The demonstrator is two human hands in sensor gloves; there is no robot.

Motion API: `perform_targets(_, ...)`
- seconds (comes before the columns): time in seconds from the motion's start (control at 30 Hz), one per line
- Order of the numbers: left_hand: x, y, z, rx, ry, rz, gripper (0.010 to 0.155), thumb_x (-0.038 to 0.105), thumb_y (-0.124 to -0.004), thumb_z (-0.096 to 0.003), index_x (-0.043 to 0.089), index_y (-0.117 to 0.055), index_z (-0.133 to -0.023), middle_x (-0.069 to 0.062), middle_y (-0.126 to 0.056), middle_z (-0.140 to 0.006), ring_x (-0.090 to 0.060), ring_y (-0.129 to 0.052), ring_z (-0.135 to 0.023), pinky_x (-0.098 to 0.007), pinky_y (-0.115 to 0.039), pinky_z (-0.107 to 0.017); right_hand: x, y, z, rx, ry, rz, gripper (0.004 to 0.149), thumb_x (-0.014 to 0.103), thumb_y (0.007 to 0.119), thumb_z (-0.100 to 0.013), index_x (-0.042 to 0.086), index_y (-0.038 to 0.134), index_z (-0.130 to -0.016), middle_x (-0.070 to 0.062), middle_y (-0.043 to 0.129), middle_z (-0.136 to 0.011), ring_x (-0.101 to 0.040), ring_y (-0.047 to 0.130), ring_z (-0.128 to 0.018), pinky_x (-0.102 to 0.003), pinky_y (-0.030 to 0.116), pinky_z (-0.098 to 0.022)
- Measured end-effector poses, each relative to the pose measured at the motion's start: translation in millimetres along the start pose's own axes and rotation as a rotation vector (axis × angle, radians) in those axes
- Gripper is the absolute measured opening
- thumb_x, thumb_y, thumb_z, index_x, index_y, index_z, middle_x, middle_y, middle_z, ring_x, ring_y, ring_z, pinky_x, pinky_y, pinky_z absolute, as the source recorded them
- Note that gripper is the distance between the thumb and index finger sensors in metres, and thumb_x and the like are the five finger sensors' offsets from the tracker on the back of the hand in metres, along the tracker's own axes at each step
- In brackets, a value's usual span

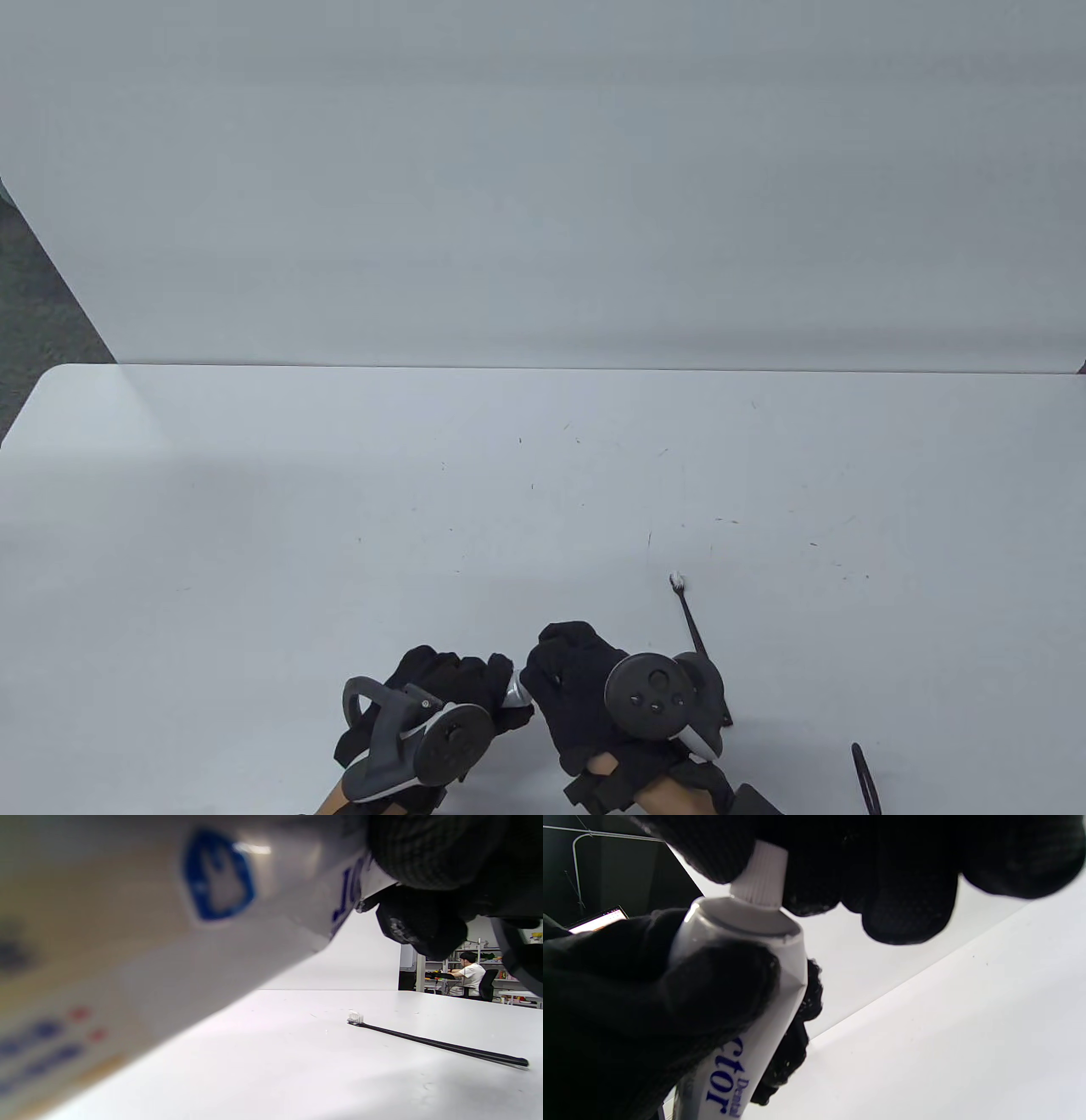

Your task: Squeeze toothpaste onto toothbrush

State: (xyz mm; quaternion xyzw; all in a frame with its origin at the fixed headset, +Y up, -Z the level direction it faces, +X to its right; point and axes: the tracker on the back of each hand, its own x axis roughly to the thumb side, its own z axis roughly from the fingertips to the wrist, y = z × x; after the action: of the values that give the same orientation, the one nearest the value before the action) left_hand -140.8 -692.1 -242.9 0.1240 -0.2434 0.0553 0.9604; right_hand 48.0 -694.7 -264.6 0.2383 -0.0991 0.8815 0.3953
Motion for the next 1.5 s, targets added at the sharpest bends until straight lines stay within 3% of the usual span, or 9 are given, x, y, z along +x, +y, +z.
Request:
perform_targets(0.17, 0.8, -0.1, 0.0, 0.0, 0.001, 0.001, 0.07, 0.063, -0.08, -0.0313, 0.016, -0.084, -0.083, -0.009, -0.1, -0.069, -0.041, -0.102, -0.047, -0.056, -0.082, -0.044, -0.1, -0.6, 0.3, -0.024, 0.005, 0.01, 0.041, 0.036, 0.072, -0.042, 0.002, 0.09, -0.058, -0.017, 0.087, -0.076, -0.035, 0.098, -0.044, -0.056, 0.085, -0.027)
perform_targets(0.27, 1.7, -2.3, -2.5, -0.017, 0.033, -0.048, 0.068, 0.06, -0.076, -0.0369, 0.015, -0.077, -0.088, -0.008, -0.097, -0.073, -0.041, -0.101, -0.049, -0.056, -0.081, -0.046, -2.2, -4.5, -0.5, -0.035, 0.034, -0.017, 0.045, 0.037, 0.07, -0.043, 0.005, 0.089, -0.069, -0.02, 0.084, -0.08, -0.038, 0.097, -0.049, -0.057, 0.084, -0.029)
perform_targets(0.5, -24.0, -3.4, -12.4, -0.118, 0.176, -0.124, 0.07, 0.051, -0.072, -0.0401, 0.013, -0.06, -0.097, -0.011, -0.085, -0.086, -0.042, -0.096, -0.062, -0.055, -0.079, -0.048, -10.6, -80.8, -0.1, -0.268, 0.073, -0.169, 0.045, 0.036, 0.07, -0.043, 0.005, 0.088, -0.07, -0.021, 0.082, -0.082, -0.039, 0.096, -0.051, -0.059, 0.083, -0.032)
perform_targets(0.53, -29.1, -3.6, -16.8, -0.133, 0.2, -0.159, 0.063, 0.049, -0.069, -0.0475, 0.013, -0.059, -0.098, -0.011, -0.084, -0.087, -0.043, -0.095, -0.063, -0.056, -0.078, -0.049, -15.3, -95.1, 2.1, -0.283, 0.074, -0.187, 0.045, 0.035, 0.07, -0.043, 0.004, 0.088, -0.071, -0.022, 0.082, -0.082, -0.04, 0.096, -0.051, -0.06, 0.082, -0.032)
perform_targets(0.6, -35.0, -7.6, -27.0, -0.188, 0.24, -0.235, 0.063, 0.047, -0.068, -0.0481, 0.013, -0.056, -0.1, -0.021, -0.081, -0.089, -0.044, -0.093, -0.067, -0.057, -0.077, -0.051, -26.4, -114.6, 7.7, -0.307, 0.089, -0.143, 0.046, 0.035, 0.07, -0.043, 0.004, 0.088, -0.071, -0.021, 0.082, -0.082, -0.04, 0.096, -0.051, -0.06, 0.082, -0.032)
perform_targets(0.7, -35.3, -29.2, -49.0, -0.386, 0.26, -0.394, 0.069, 0.042, -0.068, -0.0448, 0.012, -0.044, -0.103, -0.021, -0.069, -0.097, -0.046, -0.084, -0.079, -0.06, -0.07, -0.06, -52.0, -134.9, 21.2, -0.367, 0.132, -0.079, 0.045, 0.036, 0.07, -0.043, 0.005, 0.088, -0.071, -0.021, 0.082, -0.082, -0.039, 0.096, -0.052, -0.059, 0.083, -0.033)
perform_targets(0.8, -28.5, -54.8, -72.9, -0.476, 0.22, -0.573, 0.07, 0.04, -0.067, -0.0455, 0.014, -0.038, -0.104, -0.02, -0.064, -0.101, -0.045, -0.079, -0.085, -0.061, -0.067, -0.064, -77.2, -138.7, 32.7, -0.383, 0.204, -0.127, 0.045, 0.035, 0.07, -0.043, 0.004, 0.088, -0.071, -0.022, 0.082, -0.082, -0.04, 0.096, -0.051, -0.06, 0.082, -0.032)
perform_targets(1.07, -11.8, -96.1, -129.0, -0.634, 0.2, -0.626, 0.065, 0.038, -0.064, -0.0509, 0.014, -0.035, -0.104, -0.017, -0.06, -0.105, -0.043, -0.076, -0.091, -0.061, -0.064, -0.067, -90.2, -146.3, 39.0, -0.393, 0.247, -0.149, 0.046, 0.035, 0.07, -0.043, 0.004, 0.088, -0.071, -0.022, 0.082, -0.082, -0.04, 0.096, -0.052, -0.06, 0.082, -0.033)
perform_targets(1.5, -13.7, -103.0, -137.4, -0.7, 0.22, -0.49, 0.064, 0.039, -0.067, -0.0514, 0.018, -0.041, -0.106, -0.013, -0.056, -0.107, -0.042, -0.069, -0.095, -0.06, -0.062, -0.069, -90.4, -141.2, 36.7, -0.349, 0.26, -0.12, 0.046, 0.035, 0.071, -0.043, 0.004, 0.088, -0.071, -0.021, 0.083, -0.081, -0.04, 0.096, -0.051, -0.06, 0.082, -0.033)
